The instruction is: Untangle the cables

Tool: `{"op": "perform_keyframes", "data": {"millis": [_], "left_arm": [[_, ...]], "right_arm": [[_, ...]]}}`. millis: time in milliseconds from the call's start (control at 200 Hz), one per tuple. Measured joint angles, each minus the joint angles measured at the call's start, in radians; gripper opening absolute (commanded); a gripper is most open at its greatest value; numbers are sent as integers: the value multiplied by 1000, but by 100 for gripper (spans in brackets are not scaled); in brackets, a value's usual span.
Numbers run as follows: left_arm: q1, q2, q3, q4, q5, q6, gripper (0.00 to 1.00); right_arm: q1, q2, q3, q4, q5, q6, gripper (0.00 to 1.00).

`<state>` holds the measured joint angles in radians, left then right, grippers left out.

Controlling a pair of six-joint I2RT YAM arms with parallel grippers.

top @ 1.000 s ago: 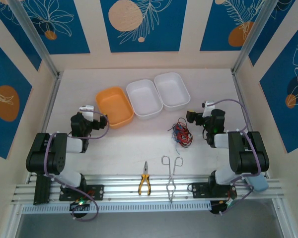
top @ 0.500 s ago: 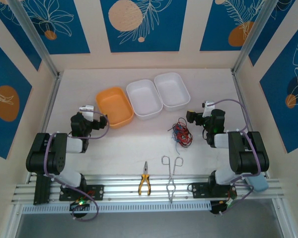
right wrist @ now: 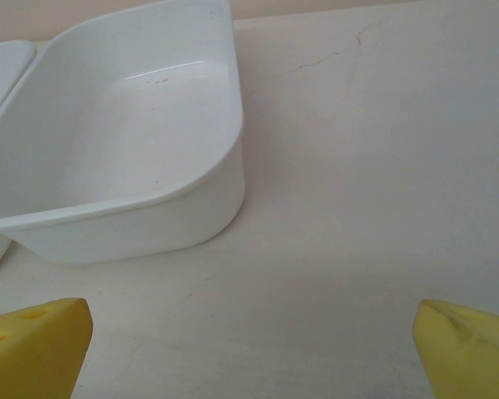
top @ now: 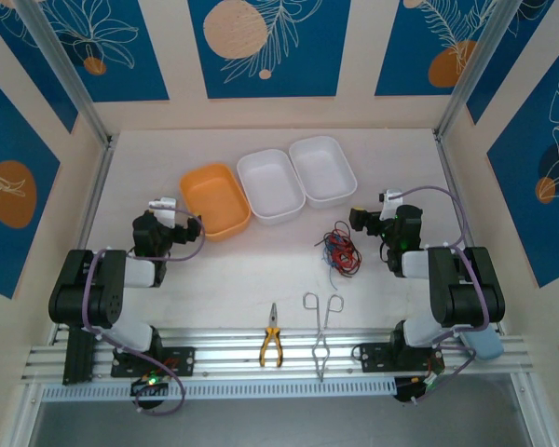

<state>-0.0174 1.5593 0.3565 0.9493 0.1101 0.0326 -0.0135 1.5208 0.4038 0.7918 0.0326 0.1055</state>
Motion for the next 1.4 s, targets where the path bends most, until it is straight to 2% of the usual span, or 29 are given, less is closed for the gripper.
{"op": "perform_keyframes", "data": {"millis": [465, 585, 705, 835, 1110, 1135, 1245, 1401], "left_arm": [[0, -2, 0, -1, -4, 0, 100], [0, -63, -7, -36, -34, -2, 100], [0, -181, -11, -89, -63, -8, 100], [0, -311, -9, -168, -91, -37, 100], [-8, -521, 88, -426, -76, -242, 100], [-17, -537, 98, -448, -74, -266, 100], [-102, -586, 142, -554, -85, -343, 100], [-354, -595, 176, -666, -151, -385, 100]], "right_arm": [[0, 0, 0, 0, 0, 0, 99], [-2, -2, 3, -13, 0, 0, 99], [-12, -33, 40, -108, 0, 5, 99], [-16, -140, 73, -209, 16, 18, 99], [-10, -430, 178, -590, 122, 138, 99], [-6, -447, 189, -627, 131, 153, 100], [17, -515, 249, -822, 167, 231, 89], [92, -542, 325, -1098, 182, 330, 74]]}}
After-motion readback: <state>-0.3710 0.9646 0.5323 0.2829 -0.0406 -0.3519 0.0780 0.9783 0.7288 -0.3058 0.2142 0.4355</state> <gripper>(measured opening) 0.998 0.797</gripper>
